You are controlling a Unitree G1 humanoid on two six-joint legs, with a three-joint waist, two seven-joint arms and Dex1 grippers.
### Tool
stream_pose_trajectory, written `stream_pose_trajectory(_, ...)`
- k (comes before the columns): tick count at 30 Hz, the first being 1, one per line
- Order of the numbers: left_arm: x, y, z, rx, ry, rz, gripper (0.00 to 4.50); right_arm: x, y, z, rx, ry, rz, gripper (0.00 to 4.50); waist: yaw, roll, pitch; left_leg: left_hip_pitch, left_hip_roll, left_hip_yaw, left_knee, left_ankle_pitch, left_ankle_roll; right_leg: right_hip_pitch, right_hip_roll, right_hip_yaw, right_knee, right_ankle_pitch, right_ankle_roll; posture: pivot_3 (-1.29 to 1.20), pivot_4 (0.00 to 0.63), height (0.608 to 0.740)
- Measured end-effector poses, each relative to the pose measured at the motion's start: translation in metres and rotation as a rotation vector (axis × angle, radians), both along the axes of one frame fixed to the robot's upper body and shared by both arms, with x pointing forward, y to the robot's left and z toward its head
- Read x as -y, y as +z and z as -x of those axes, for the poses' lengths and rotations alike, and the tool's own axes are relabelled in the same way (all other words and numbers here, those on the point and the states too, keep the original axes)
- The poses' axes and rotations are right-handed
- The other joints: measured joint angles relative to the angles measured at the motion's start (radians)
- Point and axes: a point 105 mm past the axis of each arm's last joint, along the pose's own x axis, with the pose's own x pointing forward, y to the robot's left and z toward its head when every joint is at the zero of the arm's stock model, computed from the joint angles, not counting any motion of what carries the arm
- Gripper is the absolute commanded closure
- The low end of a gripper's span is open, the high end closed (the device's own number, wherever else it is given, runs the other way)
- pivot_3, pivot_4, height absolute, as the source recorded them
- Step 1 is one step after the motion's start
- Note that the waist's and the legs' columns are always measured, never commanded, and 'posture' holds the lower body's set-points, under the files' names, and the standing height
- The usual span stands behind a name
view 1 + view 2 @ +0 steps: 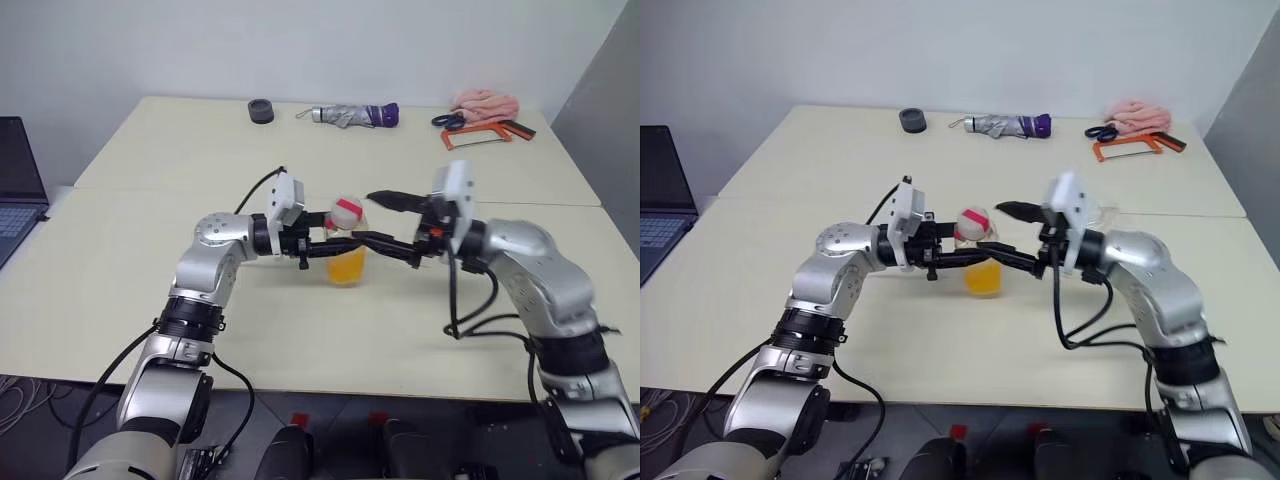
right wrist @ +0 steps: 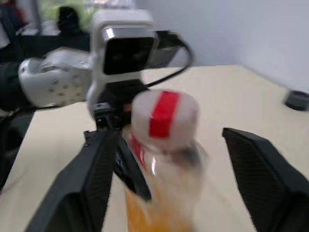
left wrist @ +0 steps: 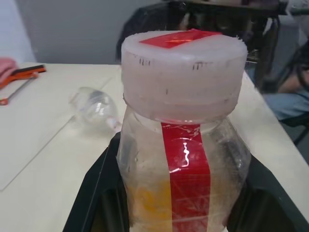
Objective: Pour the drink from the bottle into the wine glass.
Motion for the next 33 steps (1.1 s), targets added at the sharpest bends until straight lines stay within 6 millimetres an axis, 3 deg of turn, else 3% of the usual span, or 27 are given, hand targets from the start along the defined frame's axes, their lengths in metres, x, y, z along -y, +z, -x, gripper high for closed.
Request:
stream_pose_trajectory(3,0.002,-0.001,0.000,-0.006,-0.003,0.005,2.63,-0.008,0.009,0.027,0.006,-0.014,-0.054,0.17,-0.001,0.000,0.000,-0.003,0.000,0.000,0.001,0.002,-0.003,-0.003,0.000,0.000,0.001,0.000,0.000,0.00,0.150,0.740)
stream_pose_trajectory(5,0.002,-0.001,0.000,-0.009,-0.007,0.006,2.63,-0.019,0.006,0.033,-0.011,-0.043,-0.067,0.17,-0.005,0.000,0.000,-0.002,0.000,0.001,0.000,0.002,-0.003,-0.003,0.000,0.001,0.002,0.000,0.000,0.00,0.150,0.740)
stream_pose_trajectory(13,0.004,-0.005,0.000,-0.034,-0.035,-0.003,2.63,-0.042,-0.007,0.006,0.042,-0.293,-0.045,0.17,-0.008,0.000,0.000,-0.001,-0.001,0.002,0.001,0.001,-0.001,-0.004,0.004,0.001,0.005,0.000,0.000,0.00,0.150,0.740)
stream_pose_trajectory(21,0.007,-0.002,-0.002,-0.026,-0.054,-0.008,2.63,-0.049,-0.001,0.005,0.034,-0.286,-0.100,0.17,-0.009,0.000,0.000,-0.001,-0.001,0.002,0.001,0.002,-0.003,-0.004,0.004,0.001,0.005,0.000,0.000,0.00,0.150,0.740)
stream_pose_trajectory(25,0.007,-0.004,-0.002,-0.018,-0.052,-0.021,2.63,-0.050,-0.001,0.004,0.018,-0.284,-0.108,1.03,-0.009,0.000,0.000,-0.001,-0.001,0.002,0.001,0.002,-0.003,-0.004,0.004,0.001,0.005,0.000,0.000,0.00,0.150,0.740)
stream_pose_trajectory(30,0.008,-0.005,-0.001,-0.018,-0.061,-0.028,2.63,-0.047,-0.001,0.001,0.009,-0.285,-0.115,2.67,-0.012,0.000,0.000,-0.001,-0.001,0.002,0.001,0.002,-0.002,-0.004,0.004,0.001,0.006,0.000,0.000,0.00,0.150,0.740)
stream_pose_trajectory(33,0.007,-0.005,-0.001,-0.020,-0.066,-0.031,2.63,-0.048,-0.002,0.001,0.007,-0.241,-0.095,2.69,-0.012,0.000,0.000,-0.001,-0.001,0.002,0.001,0.001,-0.002,-0.004,0.004,0.001,0.006,0.000,0.000,0.00,0.150,0.740)
